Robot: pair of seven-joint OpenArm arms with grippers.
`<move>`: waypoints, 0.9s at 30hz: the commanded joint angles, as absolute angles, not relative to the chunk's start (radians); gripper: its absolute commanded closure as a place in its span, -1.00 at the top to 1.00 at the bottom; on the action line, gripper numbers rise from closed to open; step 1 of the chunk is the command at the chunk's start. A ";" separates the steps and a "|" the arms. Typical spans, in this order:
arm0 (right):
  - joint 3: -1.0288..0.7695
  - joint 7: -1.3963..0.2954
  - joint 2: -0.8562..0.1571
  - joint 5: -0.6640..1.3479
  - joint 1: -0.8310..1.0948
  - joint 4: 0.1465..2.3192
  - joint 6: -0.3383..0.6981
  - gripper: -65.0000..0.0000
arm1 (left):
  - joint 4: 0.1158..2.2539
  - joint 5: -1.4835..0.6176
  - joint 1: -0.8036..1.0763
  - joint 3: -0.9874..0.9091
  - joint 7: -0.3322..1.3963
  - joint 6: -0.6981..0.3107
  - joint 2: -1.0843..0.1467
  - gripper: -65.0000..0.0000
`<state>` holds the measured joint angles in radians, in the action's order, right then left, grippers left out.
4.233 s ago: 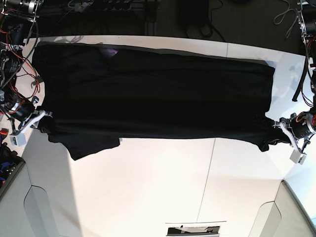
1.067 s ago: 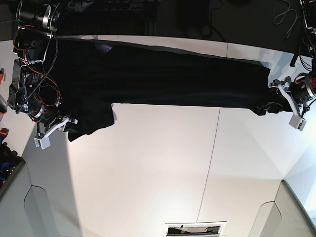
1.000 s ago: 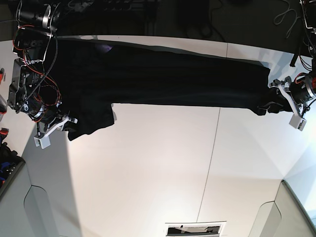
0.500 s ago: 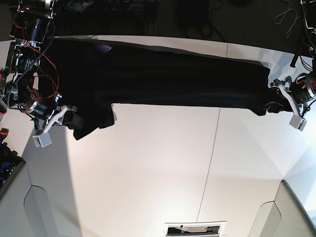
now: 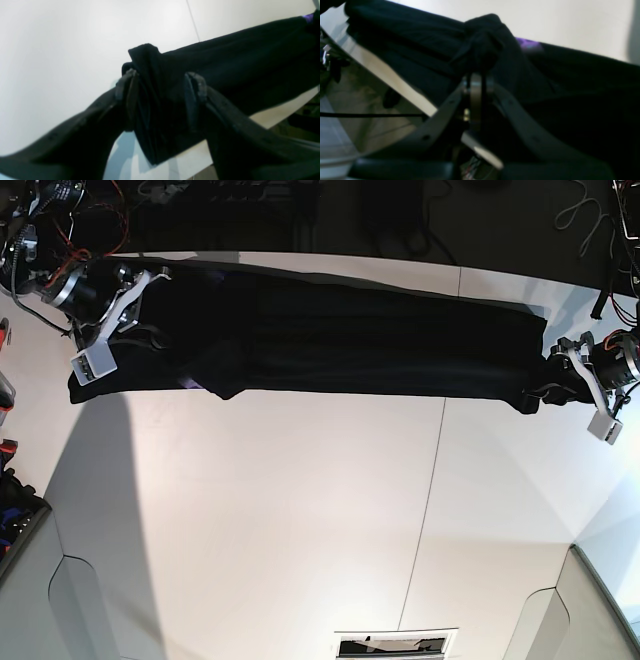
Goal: Layout the t-shirt on the table in an organized manner, then fold the t-shirt properly
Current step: 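Regrasp the folded shirt edge with the right gripper near the sleeve, then release the left gripper and regrasp the folded shirt end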
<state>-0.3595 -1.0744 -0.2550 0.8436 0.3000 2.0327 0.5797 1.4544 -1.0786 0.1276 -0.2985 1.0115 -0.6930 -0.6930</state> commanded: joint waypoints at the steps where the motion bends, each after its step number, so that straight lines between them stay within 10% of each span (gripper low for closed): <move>1: -0.369 -1.055 -0.266 0.864 0.312 2.063 0.583 -1.00 | 1.469 -1.104 0.117 -0.309 1.000 -0.698 -0.718 -0.01; 16: -0.375 -0.996 -0.266 0.630 0.344 2.077 0.572 -1.00 | 1.469 -1.189 0.119 -0.401 1.000 -0.698 -0.705 -0.01; 27: -0.416 -0.963 -0.266 0.599 0.300 2.077 0.536 -0.24 | 1.469 -1.249 0.250 -0.539 1.016 -0.698 -0.698 0.25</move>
